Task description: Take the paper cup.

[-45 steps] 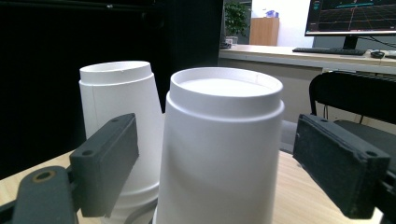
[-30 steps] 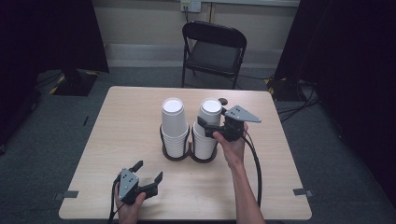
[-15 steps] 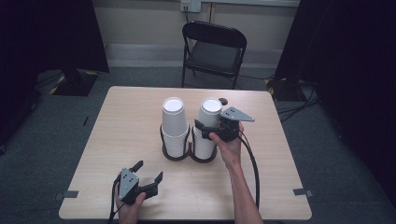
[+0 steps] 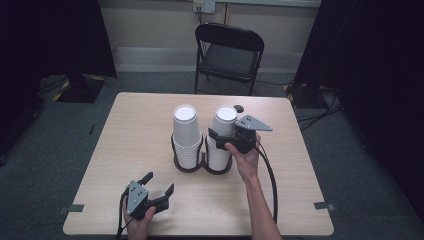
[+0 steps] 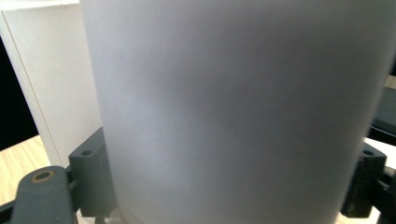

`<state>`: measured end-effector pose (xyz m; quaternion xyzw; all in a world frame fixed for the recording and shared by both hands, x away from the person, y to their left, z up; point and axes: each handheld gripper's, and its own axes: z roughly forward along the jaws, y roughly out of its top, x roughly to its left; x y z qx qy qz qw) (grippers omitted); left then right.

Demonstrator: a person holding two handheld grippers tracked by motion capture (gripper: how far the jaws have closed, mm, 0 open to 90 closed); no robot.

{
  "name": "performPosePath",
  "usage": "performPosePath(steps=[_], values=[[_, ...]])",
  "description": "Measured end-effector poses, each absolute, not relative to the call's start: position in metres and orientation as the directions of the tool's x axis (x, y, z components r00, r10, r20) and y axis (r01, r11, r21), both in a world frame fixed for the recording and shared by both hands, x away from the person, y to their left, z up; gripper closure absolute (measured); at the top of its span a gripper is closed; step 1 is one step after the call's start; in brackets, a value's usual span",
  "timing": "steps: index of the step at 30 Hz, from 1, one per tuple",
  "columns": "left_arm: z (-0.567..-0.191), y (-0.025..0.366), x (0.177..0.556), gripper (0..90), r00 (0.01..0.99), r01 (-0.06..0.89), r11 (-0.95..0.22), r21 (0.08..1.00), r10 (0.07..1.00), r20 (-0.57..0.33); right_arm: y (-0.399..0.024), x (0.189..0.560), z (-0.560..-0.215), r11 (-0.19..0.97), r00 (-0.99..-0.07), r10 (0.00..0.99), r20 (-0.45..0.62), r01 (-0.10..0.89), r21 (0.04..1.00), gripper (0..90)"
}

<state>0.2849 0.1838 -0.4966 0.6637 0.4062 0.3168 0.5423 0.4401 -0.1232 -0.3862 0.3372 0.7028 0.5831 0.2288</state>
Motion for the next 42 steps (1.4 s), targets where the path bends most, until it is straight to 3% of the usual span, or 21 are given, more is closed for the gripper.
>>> performPosePath(steps=[42], values=[[-0.497,0.187,0.285,16.9,0.481,0.184,-0.055,0.981,0.876,-0.041,-0.126,0.437,-0.341,0.011,-0.675,0.735,0.066,0.110,0.994,14.9]])
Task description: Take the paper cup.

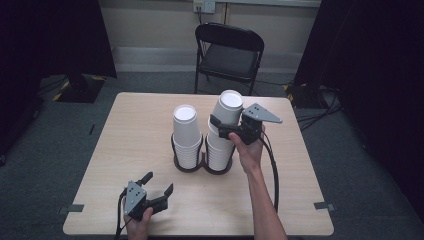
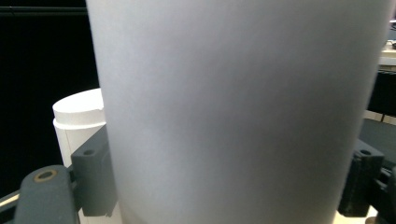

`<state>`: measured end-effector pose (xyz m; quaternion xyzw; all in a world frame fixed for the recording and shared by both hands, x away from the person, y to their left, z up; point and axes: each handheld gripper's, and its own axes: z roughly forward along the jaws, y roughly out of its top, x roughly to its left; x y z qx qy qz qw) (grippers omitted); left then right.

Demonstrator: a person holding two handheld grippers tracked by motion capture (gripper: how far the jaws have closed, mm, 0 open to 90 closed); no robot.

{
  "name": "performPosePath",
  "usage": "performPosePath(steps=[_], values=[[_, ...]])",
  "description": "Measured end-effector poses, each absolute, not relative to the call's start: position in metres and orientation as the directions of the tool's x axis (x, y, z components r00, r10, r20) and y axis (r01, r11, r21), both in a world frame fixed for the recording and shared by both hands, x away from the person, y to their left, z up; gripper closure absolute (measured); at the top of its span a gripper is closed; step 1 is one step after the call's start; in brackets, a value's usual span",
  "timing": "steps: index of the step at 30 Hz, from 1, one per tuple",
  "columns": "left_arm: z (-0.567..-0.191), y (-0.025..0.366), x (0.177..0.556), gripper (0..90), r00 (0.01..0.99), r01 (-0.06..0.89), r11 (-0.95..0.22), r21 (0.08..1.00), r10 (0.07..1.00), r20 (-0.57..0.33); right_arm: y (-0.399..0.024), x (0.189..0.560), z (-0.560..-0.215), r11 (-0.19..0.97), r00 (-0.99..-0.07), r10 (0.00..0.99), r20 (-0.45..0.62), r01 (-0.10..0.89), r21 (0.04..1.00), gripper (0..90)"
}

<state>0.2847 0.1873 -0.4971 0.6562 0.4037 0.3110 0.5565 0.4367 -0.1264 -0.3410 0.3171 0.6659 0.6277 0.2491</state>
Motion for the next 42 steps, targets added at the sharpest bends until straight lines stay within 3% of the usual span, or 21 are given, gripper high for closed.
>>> performPosePath(steps=[21,30,42], values=[[-0.497,0.185,0.284,16.9,0.459,0.189,-0.054,0.981,0.887,-0.040,-0.136,0.429,-0.320,-0.071,-0.691,0.718,0.083,0.046,0.996,15.0],[-0.497,0.184,0.286,17.0,0.461,0.196,-0.073,0.978,0.887,-0.026,-0.143,0.418,-0.308,-0.127,-0.681,0.728,0.075,-0.026,0.992,15.1],[-0.497,0.186,0.285,17.0,0.457,0.197,-0.052,0.979,0.888,-0.044,-0.159,0.409,-0.300,-0.151,-0.648,0.756,0.096,-0.030,0.988,15.1]])
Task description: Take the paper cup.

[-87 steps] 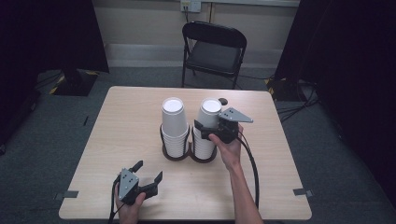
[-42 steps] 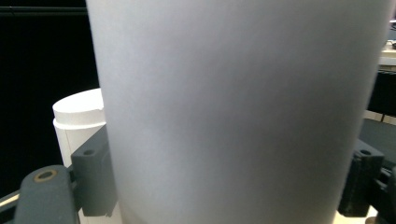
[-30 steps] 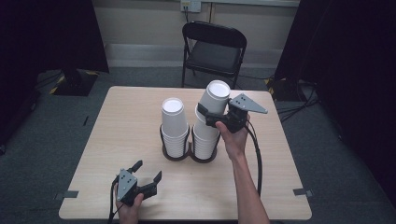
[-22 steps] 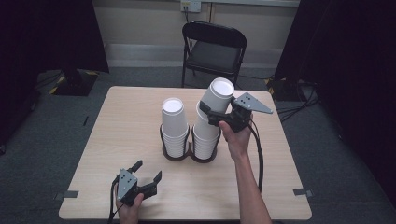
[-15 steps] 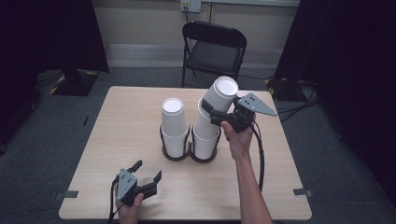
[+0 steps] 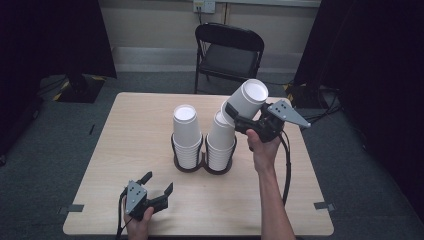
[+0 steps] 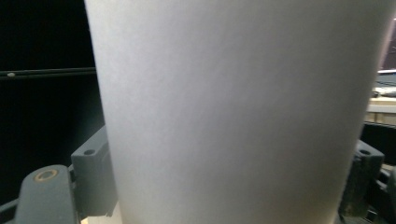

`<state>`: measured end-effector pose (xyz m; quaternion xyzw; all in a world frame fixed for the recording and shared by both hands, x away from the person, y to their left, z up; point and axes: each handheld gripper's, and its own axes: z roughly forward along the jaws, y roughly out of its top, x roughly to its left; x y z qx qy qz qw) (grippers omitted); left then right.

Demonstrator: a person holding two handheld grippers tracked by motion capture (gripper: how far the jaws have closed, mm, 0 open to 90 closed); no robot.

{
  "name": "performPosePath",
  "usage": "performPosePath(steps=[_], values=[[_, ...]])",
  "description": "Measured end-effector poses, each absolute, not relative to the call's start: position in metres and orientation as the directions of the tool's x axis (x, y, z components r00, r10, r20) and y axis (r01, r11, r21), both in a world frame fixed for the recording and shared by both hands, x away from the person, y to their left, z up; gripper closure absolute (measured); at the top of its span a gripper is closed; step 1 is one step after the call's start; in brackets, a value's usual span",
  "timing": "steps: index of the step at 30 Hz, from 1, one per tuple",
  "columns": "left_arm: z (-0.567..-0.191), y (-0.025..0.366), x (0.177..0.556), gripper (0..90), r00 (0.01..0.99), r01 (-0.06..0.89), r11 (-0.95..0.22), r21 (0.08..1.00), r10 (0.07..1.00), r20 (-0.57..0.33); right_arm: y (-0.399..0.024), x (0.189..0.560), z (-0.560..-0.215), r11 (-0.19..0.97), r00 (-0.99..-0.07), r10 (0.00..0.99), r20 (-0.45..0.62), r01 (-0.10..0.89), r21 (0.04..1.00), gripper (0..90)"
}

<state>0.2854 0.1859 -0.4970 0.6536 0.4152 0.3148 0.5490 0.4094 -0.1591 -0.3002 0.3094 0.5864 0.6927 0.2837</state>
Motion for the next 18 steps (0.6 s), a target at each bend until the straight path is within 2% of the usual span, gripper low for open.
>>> performPosePath(steps=[13,18], values=[[-0.497,0.185,0.284,17.2,0.453,0.185,-0.065,0.980,0.891,-0.027,-0.192,0.392,-0.302,-0.182,-0.589,0.795,0.145,-0.004,0.983,15.3],[-0.497,0.189,0.284,17.4,0.431,0.203,-0.026,0.979,0.900,-0.065,-0.203,0.383,-0.316,-0.195,-0.568,0.803,0.181,0.036,0.980,15.5]])
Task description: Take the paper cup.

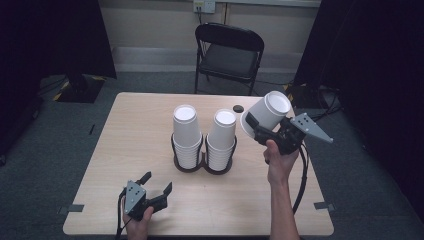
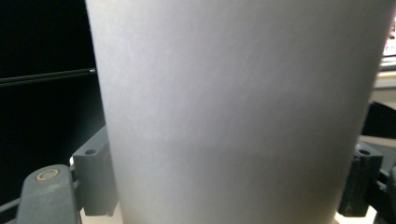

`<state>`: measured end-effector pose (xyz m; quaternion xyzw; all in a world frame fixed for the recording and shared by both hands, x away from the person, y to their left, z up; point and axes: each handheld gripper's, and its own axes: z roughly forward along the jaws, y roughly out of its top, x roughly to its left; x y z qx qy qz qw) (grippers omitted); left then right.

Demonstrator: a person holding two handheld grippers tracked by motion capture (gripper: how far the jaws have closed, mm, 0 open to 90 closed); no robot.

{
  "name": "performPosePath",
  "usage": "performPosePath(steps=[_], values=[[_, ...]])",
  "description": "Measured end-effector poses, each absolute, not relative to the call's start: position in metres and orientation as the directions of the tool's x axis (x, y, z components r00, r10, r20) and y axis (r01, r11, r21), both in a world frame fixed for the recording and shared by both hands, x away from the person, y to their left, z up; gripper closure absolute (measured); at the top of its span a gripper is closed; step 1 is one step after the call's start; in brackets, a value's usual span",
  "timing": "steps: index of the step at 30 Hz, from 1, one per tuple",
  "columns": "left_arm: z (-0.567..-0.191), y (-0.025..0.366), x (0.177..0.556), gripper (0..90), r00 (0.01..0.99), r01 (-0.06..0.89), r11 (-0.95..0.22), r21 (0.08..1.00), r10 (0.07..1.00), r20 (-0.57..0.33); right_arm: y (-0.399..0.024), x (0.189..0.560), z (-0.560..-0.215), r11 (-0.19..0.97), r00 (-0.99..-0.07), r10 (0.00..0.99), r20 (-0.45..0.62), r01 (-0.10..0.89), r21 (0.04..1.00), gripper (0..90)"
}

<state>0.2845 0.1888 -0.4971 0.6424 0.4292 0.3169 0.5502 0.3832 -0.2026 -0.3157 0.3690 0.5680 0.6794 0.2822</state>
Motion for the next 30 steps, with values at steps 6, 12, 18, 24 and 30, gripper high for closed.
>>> performPosePath(steps=[6,12,18,24,30], values=[[-0.497,0.186,0.284,17.4,0.447,0.200,-0.051,0.978,0.893,-0.044,-0.211,0.373,-0.330,-0.216,-0.548,0.807,0.218,0.070,0.974,15.7],[-0.497,0.190,0.285,19.1,0.488,0.217,-0.016,0.976,0.868,-0.094,-0.216,0.364,-0.344,-0.235,-0.547,0.796,0.259,0.115,0.965,15.7],[-0.496,0.190,0.283,19.8,0.520,0.215,-0.013,0.977,0.848,-0.103,-0.214,0.351,-0.363,-0.255,-0.546,0.778,0.310,0.176,0.951,15.7],[-0.494,0.192,0.284,20.2,0.525,0.232,0.019,0.972,0.839,-0.142,-0.205,0.339,-0.376,-0.245,-0.559,0.762,0.327,0.218,0.945,15.7],[-0.493,0.191,0.284,21.5,0.543,0.229,0.022,0.973,0.827,-0.146,-0.195,0.328,-0.396,-0.249,-0.576,0.731,0.366,0.275,0.929,15.7]])
